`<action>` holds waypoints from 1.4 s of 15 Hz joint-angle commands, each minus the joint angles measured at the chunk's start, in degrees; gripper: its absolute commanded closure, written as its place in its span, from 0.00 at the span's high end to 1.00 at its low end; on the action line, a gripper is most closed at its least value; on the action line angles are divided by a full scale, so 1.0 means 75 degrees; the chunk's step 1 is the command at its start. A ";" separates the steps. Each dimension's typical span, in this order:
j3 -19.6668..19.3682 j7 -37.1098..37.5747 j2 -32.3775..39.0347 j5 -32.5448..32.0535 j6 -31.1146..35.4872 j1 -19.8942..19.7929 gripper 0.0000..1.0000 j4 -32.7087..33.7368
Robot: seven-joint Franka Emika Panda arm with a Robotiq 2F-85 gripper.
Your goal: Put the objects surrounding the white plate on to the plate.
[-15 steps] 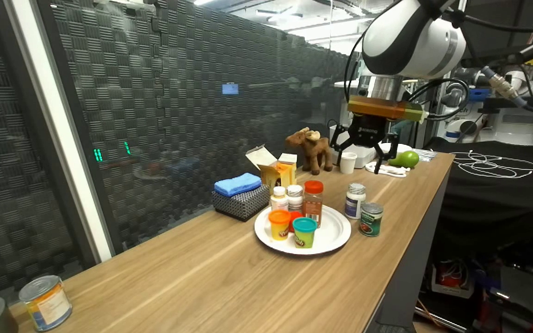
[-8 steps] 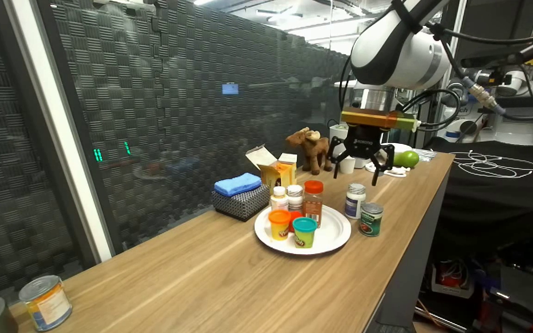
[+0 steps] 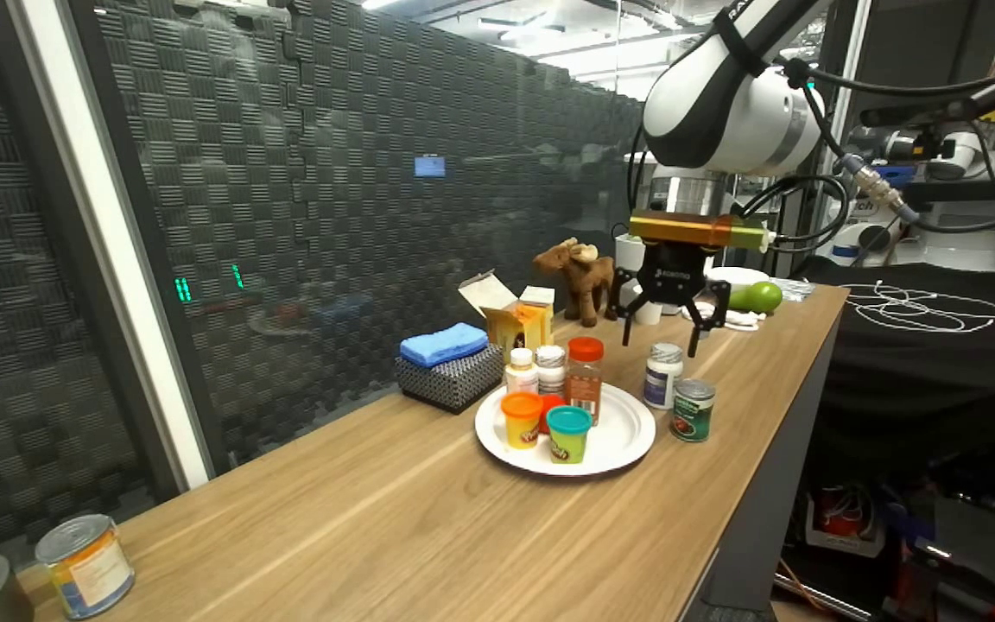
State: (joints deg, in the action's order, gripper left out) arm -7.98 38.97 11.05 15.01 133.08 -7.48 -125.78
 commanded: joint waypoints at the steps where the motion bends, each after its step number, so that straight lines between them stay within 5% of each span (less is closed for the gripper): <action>1: -0.0012 -0.0159 -0.0056 0.0249 -0.0273 0.0012 0.58 0.0132; 6: -0.0073 -0.0043 -0.0258 0.0236 -0.0091 0.0007 0.20 -0.0128; 14: -0.0052 0.0398 -0.1270 -0.0327 0.1046 0.0214 0.20 -0.0936; 21: 0.0389 0.0329 -0.1351 -0.0564 0.0690 0.0503 0.20 -0.0990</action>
State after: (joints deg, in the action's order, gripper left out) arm -6.17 41.00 1.94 11.32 139.00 -4.54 -132.76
